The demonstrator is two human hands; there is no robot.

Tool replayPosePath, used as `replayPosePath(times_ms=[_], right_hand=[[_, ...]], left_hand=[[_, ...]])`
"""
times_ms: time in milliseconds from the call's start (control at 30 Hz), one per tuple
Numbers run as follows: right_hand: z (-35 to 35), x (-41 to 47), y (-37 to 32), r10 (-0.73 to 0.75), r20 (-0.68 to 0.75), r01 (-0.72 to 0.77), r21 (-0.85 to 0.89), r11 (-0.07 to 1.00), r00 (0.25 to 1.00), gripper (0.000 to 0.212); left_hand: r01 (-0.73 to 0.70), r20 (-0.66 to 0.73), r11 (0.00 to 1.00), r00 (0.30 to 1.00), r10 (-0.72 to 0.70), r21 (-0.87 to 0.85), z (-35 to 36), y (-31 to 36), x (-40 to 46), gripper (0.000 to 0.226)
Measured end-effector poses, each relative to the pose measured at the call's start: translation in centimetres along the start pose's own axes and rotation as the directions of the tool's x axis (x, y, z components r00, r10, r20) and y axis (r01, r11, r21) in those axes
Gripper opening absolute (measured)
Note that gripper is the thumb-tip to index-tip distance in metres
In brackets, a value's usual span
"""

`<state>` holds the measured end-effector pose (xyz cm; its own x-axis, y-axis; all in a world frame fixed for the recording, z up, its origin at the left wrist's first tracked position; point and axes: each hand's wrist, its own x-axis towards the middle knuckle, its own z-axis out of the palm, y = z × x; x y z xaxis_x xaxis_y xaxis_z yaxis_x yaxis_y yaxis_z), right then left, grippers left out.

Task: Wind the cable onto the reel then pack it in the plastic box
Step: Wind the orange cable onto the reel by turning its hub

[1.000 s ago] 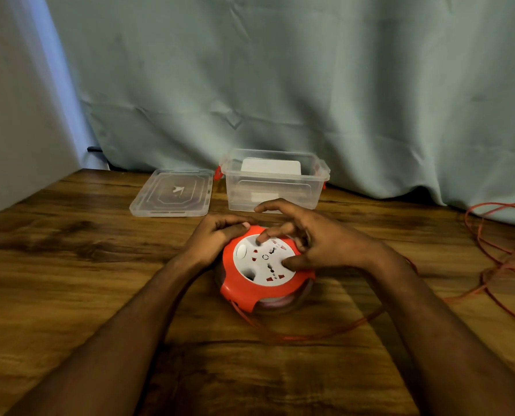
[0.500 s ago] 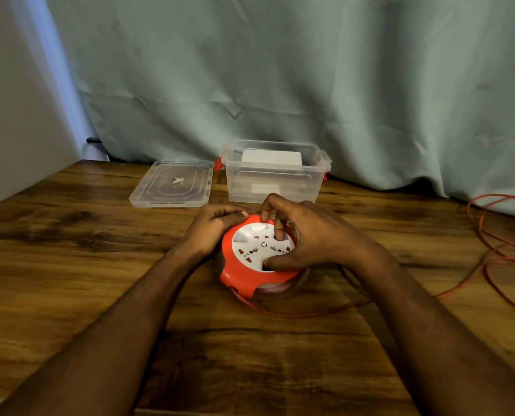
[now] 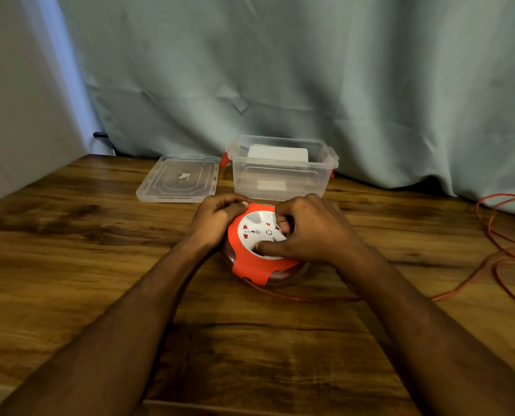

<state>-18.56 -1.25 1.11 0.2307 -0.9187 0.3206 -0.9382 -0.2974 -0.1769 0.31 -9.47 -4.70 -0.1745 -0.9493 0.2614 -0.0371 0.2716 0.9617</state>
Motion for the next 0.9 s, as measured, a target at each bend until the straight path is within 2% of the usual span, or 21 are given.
replayPosePath(times_ms=[267, 400, 467, 533, 600, 667, 733, 900], right_hand=[[1.2, 0.3, -0.6, 0.119, -0.012, -0.117, 0.107, 0.987, 0.993, 0.065], [0.9, 0.2, -0.1, 0.023, -0.012, -0.021, 0.141, 0.99, 1.0, 0.056], [0.8, 0.1, 0.3, -0.022, -0.005, 0.022, 0.144, 0.989, 1.0, 0.052], [0.5, 0.1, 0.9, -0.056, -0.003, 0.055, 0.173, 0.983, 0.998, 0.041], [0.3, 0.3, 1.9, -0.089, -0.015, 0.09, 0.25, 0.964, 0.996, 0.029], [0.0, 0.5, 2.9, -0.115, -0.028, 0.118, 0.35, 0.929, 0.993, 0.045], [-0.1, 0.7, 3.6, -0.14, 0.021, 0.116, 0.444, 0.889, 0.99, 0.063], [0.0, 1.1, 4.1, -0.241, 0.086, 0.181, 0.435, 0.882, 0.967, 0.075]], left_hand=[[0.009, 0.042, 1.0, 0.999, -0.008, -0.024, -0.2, 0.4, -0.1, 0.014], [0.034, 0.044, 0.996, 0.999, -0.03, -0.084, -0.3, 0.6, 0.0, 0.009], [0.085, 0.046, 0.985, 0.996, -0.079, -0.152, -0.4, 0.8, 0.0, 0.016], [0.131, 0.055, 0.982, 0.991, -0.125, -0.135, -0.4, 0.8, 0.0, 0.015], [0.119, 0.046, 0.988, 0.992, -0.116, -0.093, -0.4, 0.7, 0.0, 0.011], [0.068, 0.029, 0.993, 0.997, -0.065, -0.093, -0.2, 0.8, 0.0, 0.007], [0.028, 0.017, 0.994, 1.0, -0.026, -0.107, 0.0, 0.8, -0.1, 0.012], [-0.013, 0.046, 0.993, 0.999, 0.018, -0.116, 0.5, 0.8, -0.3, 0.01]])
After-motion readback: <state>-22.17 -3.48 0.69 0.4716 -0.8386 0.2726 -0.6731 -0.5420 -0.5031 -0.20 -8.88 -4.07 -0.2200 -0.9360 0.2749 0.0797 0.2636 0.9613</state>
